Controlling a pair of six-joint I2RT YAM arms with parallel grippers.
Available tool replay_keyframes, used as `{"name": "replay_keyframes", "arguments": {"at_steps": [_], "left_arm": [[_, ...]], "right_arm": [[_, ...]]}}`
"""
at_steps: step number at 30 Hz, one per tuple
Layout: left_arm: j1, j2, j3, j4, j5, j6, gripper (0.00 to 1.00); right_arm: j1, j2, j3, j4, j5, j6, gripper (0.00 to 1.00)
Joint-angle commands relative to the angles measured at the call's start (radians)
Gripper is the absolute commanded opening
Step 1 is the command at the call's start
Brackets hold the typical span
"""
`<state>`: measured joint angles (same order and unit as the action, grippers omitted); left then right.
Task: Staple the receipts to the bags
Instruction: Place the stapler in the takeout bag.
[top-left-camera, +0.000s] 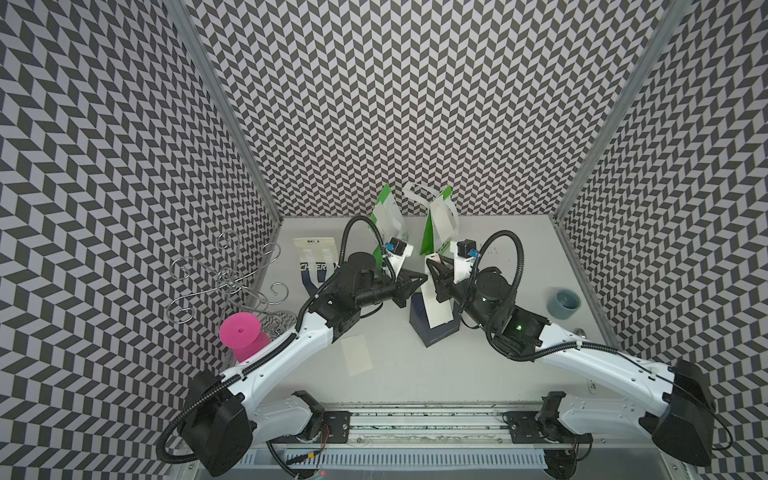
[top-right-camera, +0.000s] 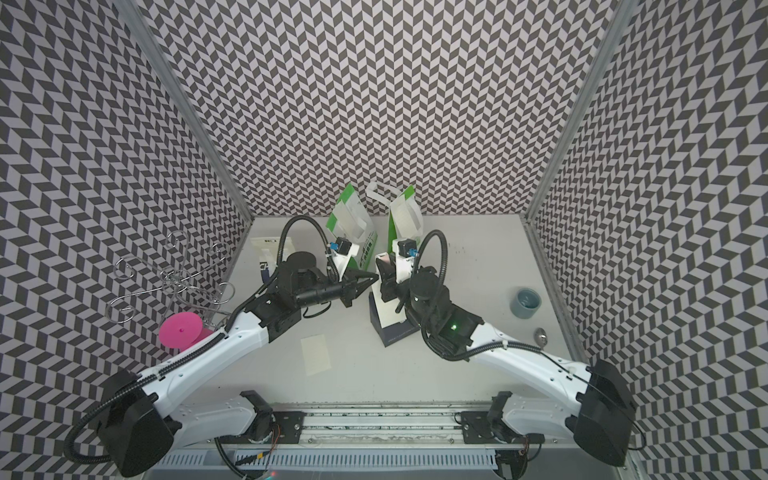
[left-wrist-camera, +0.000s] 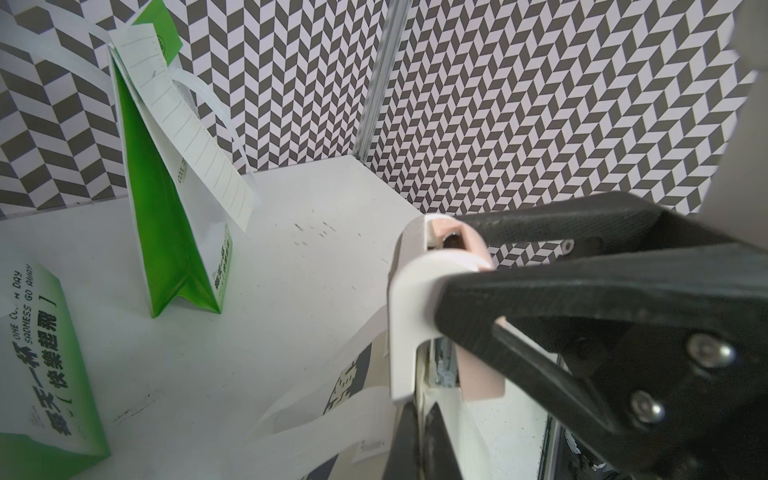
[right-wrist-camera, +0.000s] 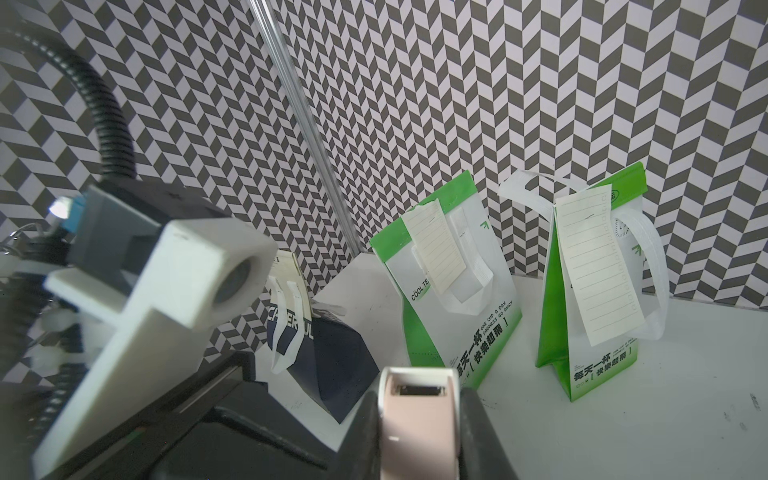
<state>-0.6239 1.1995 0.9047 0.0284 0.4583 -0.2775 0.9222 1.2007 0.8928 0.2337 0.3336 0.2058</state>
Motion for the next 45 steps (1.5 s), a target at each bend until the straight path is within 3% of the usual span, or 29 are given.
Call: {"name": "replay_keyframes", "arguments": {"at_steps": [1, 9, 21, 34, 45], "left_arm": [[0.001, -0.008, 0.024, 0.039, -0.007, -0.004, 0.00], [0.009, -0.004, 0.042, 0.009, 0.019, -0.111, 0.00], [0.090, -0.020, -0.038, 0.171, 0.232, -0.437, 0.00], [0.118, -0.047, -0.115, 0.323, 0.300, -0.602, 0.00], [0.118, -0.068, -0.127, 0.383, 0.329, -0.660, 0.00]], "right_arm": [[0.000, -0.055, -0.027, 0.131, -0.039, -0.050, 0.00], [0.002, -0.065, -0.072, 0.350, -0.028, -0.178, 0.00], [0.013, -0.041, -0.144, 0.504, -0.036, -0.231, 0.00], [0.068, 0.006, -0.182, 0.592, 0.029, -0.283, 0.00], [0.084, 0.043, -0.190, 0.610, 0.076, -0.285, 0.00]]}}
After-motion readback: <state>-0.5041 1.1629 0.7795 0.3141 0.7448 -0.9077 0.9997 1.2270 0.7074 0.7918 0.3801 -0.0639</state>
